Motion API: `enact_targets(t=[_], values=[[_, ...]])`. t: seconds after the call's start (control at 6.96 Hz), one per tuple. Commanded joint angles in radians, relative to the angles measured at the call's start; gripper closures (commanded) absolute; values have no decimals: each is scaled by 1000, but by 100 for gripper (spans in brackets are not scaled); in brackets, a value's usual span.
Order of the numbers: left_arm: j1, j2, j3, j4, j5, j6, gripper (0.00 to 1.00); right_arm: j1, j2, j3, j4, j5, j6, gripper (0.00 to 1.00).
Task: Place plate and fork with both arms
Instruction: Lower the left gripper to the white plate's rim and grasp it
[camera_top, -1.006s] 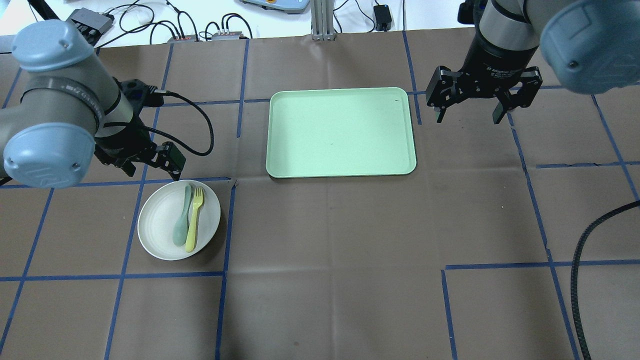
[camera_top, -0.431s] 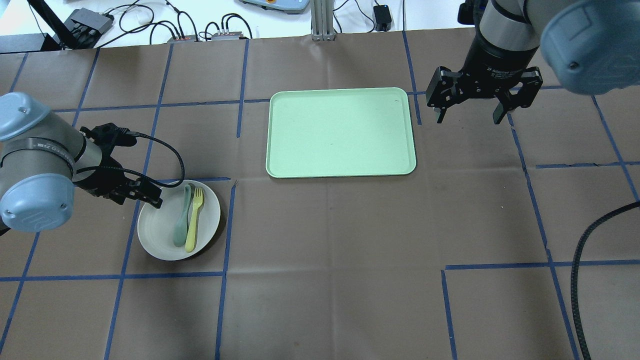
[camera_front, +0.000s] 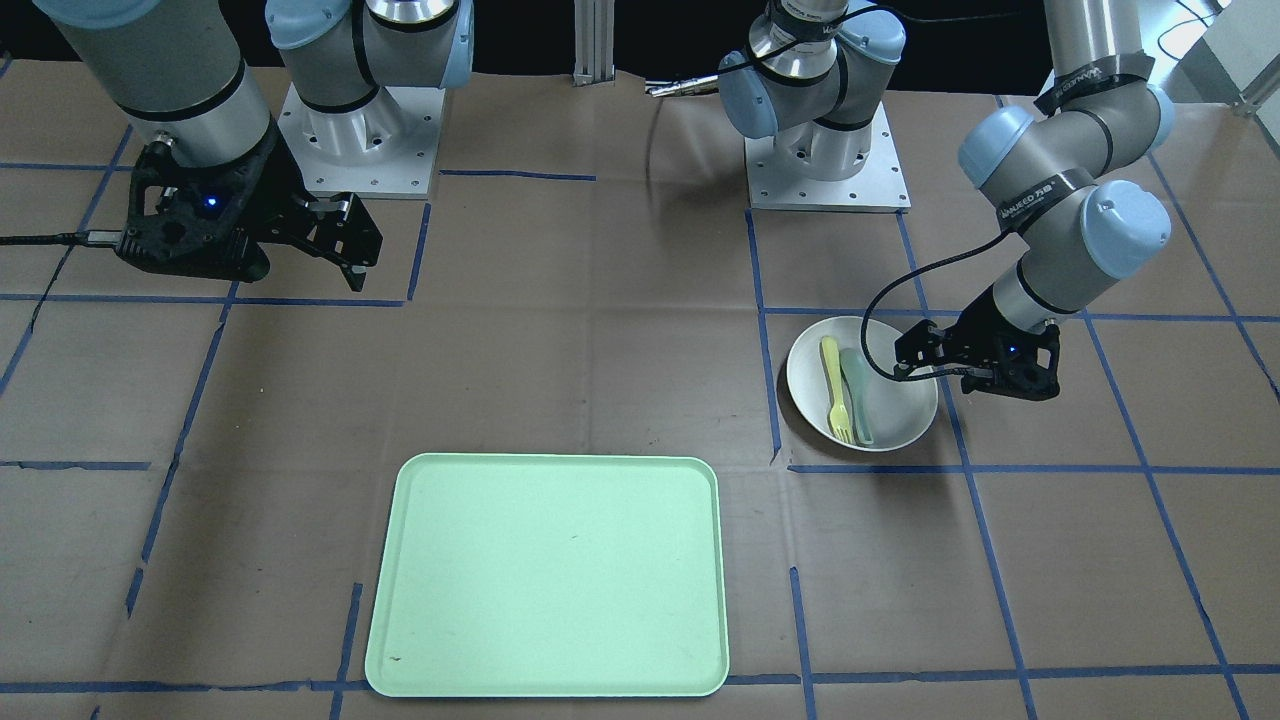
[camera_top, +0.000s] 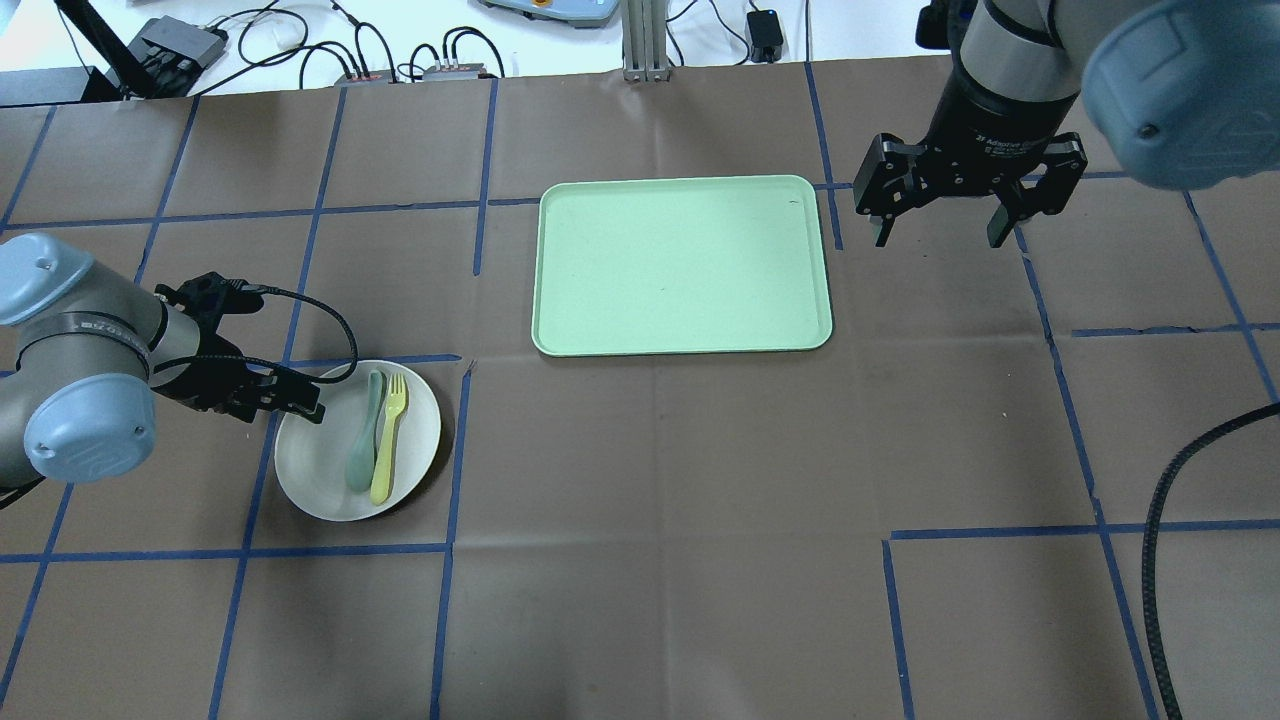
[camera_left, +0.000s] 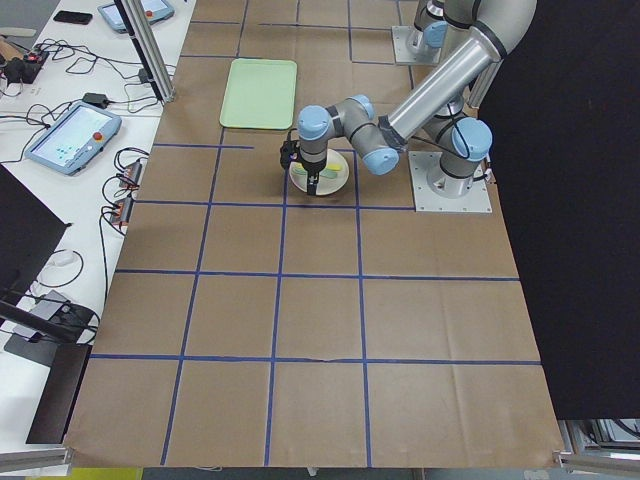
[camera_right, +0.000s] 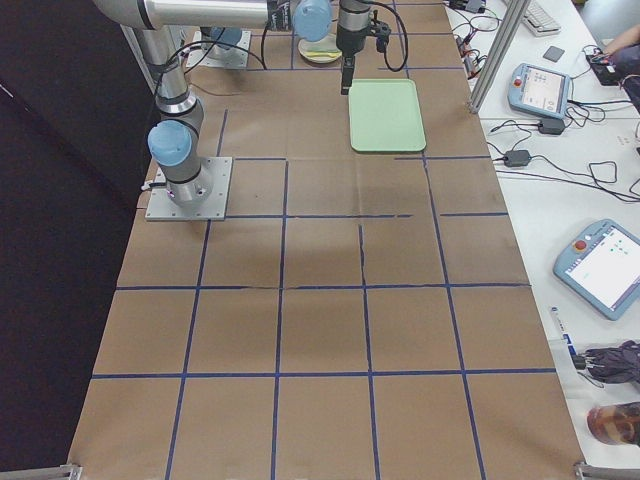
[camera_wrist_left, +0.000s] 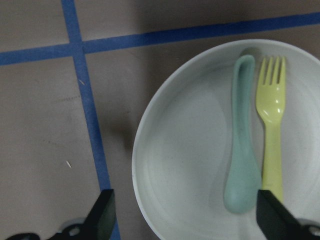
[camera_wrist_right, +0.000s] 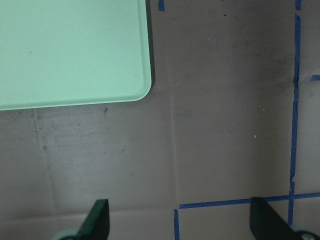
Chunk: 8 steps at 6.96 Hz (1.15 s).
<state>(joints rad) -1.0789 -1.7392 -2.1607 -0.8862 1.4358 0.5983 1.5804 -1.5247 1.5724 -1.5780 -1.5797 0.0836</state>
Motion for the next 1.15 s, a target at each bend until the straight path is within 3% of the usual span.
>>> enact_targets(t=[0.0, 0.14, 0.29, 0.58, 1.01], values=[[16, -45, -5, 55, -12, 9, 3, 1, 0, 0, 1, 1, 1, 0], [20, -51, -10, 50, -11, 9, 19, 1, 0, 0, 1, 1, 1, 0], [25, -46, -13, 40, -8, 8, 40, 1, 0, 0, 0, 3, 1, 0], [46, -45, -27, 36, -11, 5, 64, 1, 0, 0, 1, 3, 2, 0], [47, -37, -37, 38, -38, 3, 77, 1, 0, 0, 0, 4, 4, 0]])
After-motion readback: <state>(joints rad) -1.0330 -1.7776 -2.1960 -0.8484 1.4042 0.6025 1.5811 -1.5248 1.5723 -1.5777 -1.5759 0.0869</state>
